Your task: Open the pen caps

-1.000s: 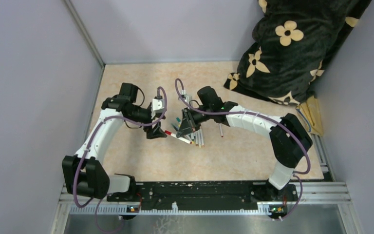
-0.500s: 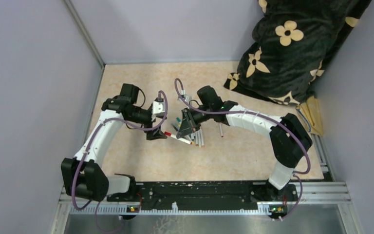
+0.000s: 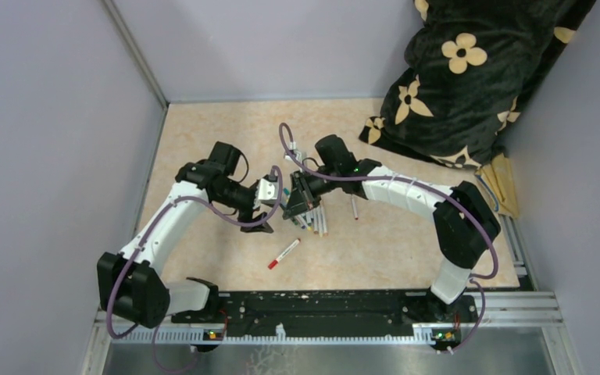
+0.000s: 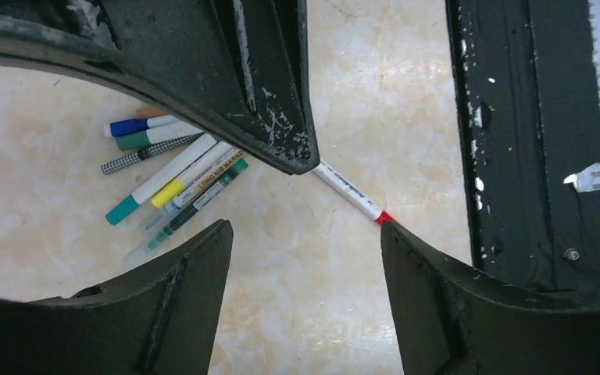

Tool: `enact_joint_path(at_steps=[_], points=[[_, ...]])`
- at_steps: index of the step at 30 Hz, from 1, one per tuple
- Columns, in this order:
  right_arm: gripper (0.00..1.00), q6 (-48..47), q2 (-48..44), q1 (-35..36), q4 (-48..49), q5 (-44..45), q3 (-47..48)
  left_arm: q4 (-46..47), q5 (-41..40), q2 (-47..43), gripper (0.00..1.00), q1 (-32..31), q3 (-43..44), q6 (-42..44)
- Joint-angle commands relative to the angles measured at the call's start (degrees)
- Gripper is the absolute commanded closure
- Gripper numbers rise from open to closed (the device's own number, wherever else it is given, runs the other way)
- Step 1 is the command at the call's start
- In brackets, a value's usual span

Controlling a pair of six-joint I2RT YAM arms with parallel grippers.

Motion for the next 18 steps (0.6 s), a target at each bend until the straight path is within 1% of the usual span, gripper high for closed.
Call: enact_joint_path(at_steps=[1,4,6,7,8,10,12,14,16,17,18], points=[[1.0,-2.6,-0.6,-0.2,-1.5,1.6,2.6,2.6,-2.2,-1.3,0.23,-0.2,-2.1,0.3],[0.99,-4.8,-3.2,0.1,-3.4,11.3,-0.5,7.6,-8.7,-2.0,0.21,0.4,-5.5,-4.0],[0.89,-5.0,-7.5,1.0,-0.6,19.7,-6.4,8.6,-9.3,-1.6,0.19,3.1,-7.5,-3.5],[0.86,-6.0,-9.4,2.0,1.0,23.1,-9.4,8.8,-8.4,-1.1,0.17,5.2,-7.9,-3.3],[0.8,-7.2,-10.7,3.3,1.7,25.8,-11.3,9.0,-7.1,-0.6,0.15,7.5,-8.0,-3.5],[0.59,-9.5,-12.0,5.9,2.1,29.7,-14.2,8.6,-3.4,1.2,0.11,12.9,-7.1,-3.7],[0.48,-11.8,-11.8,9.3,2.8,32.4,-15.1,7.3,-0.7,3.1,0.08,16.8,-5.1,-3.5],[0.43,-15.8,-11.5,12.3,4.5,33.4,-16.1,5.6,0.7,4.8,0.08,19.4,-3.1,-3.5],[0.4,-22.3,-12.1,15.1,9.3,31.7,-19.0,4.4,1.7,6.2,0.07,21.9,-1.1,-4.8],[0.38,-26.7,-12.6,15.9,13.3,30.4,-21.0,3.6,2.4,6.9,0.07,23.3,-0.3,-5.3],[0.33,-29.5,-13.1,16.2,16.9,29.4,-22.7,2.6,3.3,7.5,0.06,24.5,0.6,-5.4]])
